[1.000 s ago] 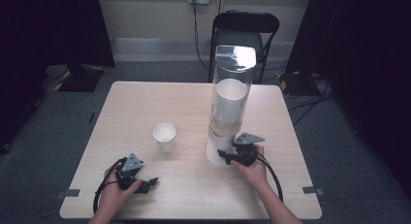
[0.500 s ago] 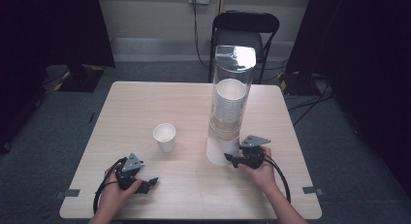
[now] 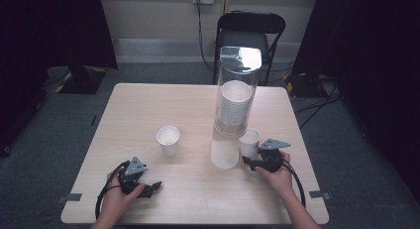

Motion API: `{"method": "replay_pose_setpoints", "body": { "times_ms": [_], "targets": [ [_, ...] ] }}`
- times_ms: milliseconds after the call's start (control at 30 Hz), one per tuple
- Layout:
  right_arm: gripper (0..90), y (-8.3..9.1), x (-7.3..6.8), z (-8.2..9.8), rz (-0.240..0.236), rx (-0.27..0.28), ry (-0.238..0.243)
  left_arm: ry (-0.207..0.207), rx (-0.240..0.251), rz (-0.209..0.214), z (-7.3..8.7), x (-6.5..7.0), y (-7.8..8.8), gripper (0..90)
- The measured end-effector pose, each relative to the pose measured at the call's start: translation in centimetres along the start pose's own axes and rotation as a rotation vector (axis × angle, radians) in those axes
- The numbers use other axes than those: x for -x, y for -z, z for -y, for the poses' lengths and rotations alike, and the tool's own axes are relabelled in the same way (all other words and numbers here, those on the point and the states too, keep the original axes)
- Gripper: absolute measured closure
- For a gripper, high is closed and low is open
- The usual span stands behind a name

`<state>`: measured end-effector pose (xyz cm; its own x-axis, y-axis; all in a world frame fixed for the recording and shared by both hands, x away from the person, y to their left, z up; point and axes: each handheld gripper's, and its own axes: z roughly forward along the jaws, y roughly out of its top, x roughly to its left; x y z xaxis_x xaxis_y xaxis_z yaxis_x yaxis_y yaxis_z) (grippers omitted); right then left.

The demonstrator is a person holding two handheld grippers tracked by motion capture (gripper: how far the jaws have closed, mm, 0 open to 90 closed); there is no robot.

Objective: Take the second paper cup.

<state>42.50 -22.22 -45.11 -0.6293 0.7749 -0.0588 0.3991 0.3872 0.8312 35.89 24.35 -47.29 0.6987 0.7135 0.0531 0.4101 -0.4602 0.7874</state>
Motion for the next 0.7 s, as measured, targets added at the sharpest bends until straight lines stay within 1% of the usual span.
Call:
{"method": "replay_pose_setpoints", "body": {
  "times_ms": [100, 133, 233, 267, 333, 367, 400, 467, 500, 633, 700],
  "targets": [
    [36.3, 0.1, 0.3, 0.1, 0.007, 0.006, -0.017, -0.001, -0.001, -0.001, 0.0, 0.0, 0.0, 11.7],
    [36.3, 0.1, 0.4, 0.1, 0.011, 0.015, -0.025, -0.001, -0.001, -0.001, 0.0, 0.0, 0.0, 11.7],
    [36.2, 0.3, 0.9, 0.0, 0.038, 0.025, -0.050, 0.000, 0.000, -0.001, 0.0, 0.0, 0.0, 11.7],
    [36.2, 0.3, 0.9, 0.0, 0.038, 0.025, -0.050, 0.001, 0.001, -0.001, 0.0, 0.0, 0.0, 11.7],
    [36.1, 0.2, 1.1, 0.1, 0.050, 0.031, -0.072, -0.001, -0.001, -0.001, 0.0, 0.0, 0.0, 11.7],
    [36.1, 0.2, 1.3, 0.1, 0.071, 0.038, -0.069, -0.001, 0.000, -0.001, 0.0, 0.0, 0.0, 11.7],
    [36.1, 0.2, 1.3, 0.1, 0.071, 0.038, -0.069, 0.001, 0.001, -0.001, 0.0, 0.0, 0.0, 11.7],
    [36.1, -0.1, 1.5, 0.1, 0.091, 0.038, -0.084, -0.002, 0.000, -0.001, 0.0, 0.0, 0.0, 11.7],
    [36.1, -0.2, 1.6, 0.1, 0.102, 0.028, -0.087, -0.001, 0.000, -0.001, 0.0, 0.0, 0.0, 11.7],
    [36.0, -0.4, 1.6, 0.0, 0.122, 0.033, -0.082, -0.001, -0.001, -0.001, 0.0, 0.0, 0.0, 11.7],
    [36.0, -0.5, 1.6, -0.1, 0.140, 0.019, -0.070, 0.001, 0.001, -0.001, 0.0, 0.0, 0.0, 11.7]
  ]
}}
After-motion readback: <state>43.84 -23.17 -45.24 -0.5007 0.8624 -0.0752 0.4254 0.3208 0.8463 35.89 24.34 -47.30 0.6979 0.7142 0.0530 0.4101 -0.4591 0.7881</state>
